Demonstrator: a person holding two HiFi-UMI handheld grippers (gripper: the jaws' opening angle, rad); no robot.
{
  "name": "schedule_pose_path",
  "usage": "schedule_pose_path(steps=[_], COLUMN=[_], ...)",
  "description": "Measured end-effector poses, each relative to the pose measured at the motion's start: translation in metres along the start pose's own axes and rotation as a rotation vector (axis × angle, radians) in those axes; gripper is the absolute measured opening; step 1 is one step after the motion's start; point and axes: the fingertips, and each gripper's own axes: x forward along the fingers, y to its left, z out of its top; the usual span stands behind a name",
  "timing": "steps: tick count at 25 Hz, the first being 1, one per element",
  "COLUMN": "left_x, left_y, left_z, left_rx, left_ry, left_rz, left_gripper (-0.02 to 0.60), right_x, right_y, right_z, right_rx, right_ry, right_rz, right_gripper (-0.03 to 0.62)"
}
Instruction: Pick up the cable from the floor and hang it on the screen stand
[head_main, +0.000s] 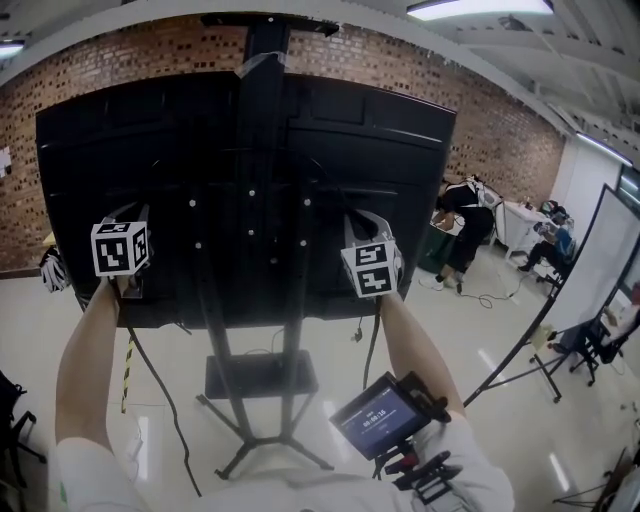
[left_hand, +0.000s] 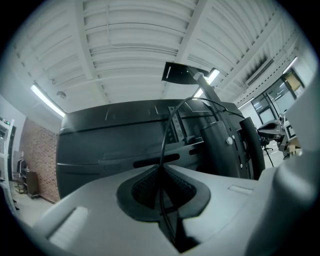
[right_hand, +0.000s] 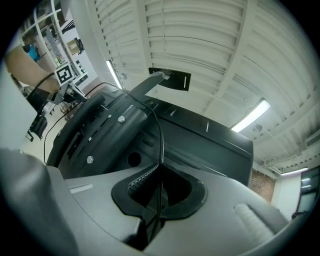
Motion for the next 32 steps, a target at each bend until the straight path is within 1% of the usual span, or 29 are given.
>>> schedule_pose_path(steps=[5,9,13,19,22,27,30,32], left_x=[0.005,0.004,0.009,0.014,0.015,0.013,0.010,0.009], left_y=[-0.011,-0.021,-0.024,-0.024,-0.024,-0.023,-0.026,-0.031], left_z=[-0.008,-0.021,-0.031,-0.042,-0.046,-0.049,-0.054,-0.060], left_rx=[0.007,0.015,0.015,0.006,-0.010,-0.028,-0.016,-0.004], left_ry=[0.034,0.067,0.095,0.123,0.117,0.089,0.080,0.077], left_rz=[-0.009,-0.015,-0.028,-0.040,-0.042,-0.021,-0.009,-0.013], left_gripper=[0.020,0.020,0.020,0.020,0.020,0.020,0.020,0.020], right_x=[0.004,0.001,-0.001,-0.005,-0.008,-0.009,-0.012,-0.013], right_y=[0.023,0.042,0.052,0.058,0.060,0.065,0.069,0.071], right_z=[-0.018,-0.040,-0.049,-0.055,-0.057,-0.056,-0.056,-0.056], right_rx=[-0.019,-0.002,0.025,0.028,0.031,0.027,0.032,0.033], right_ry=[0.060,0.096,0.089,0.081,0.076,0.064,0.054,0.046], right_rz=[0.062,0.105,0.117,0.118,0.114,0.115,0.116,0.116], right_gripper=[0.037,0.037,0.038,0.040,0.040,0.040,0.040,0.041])
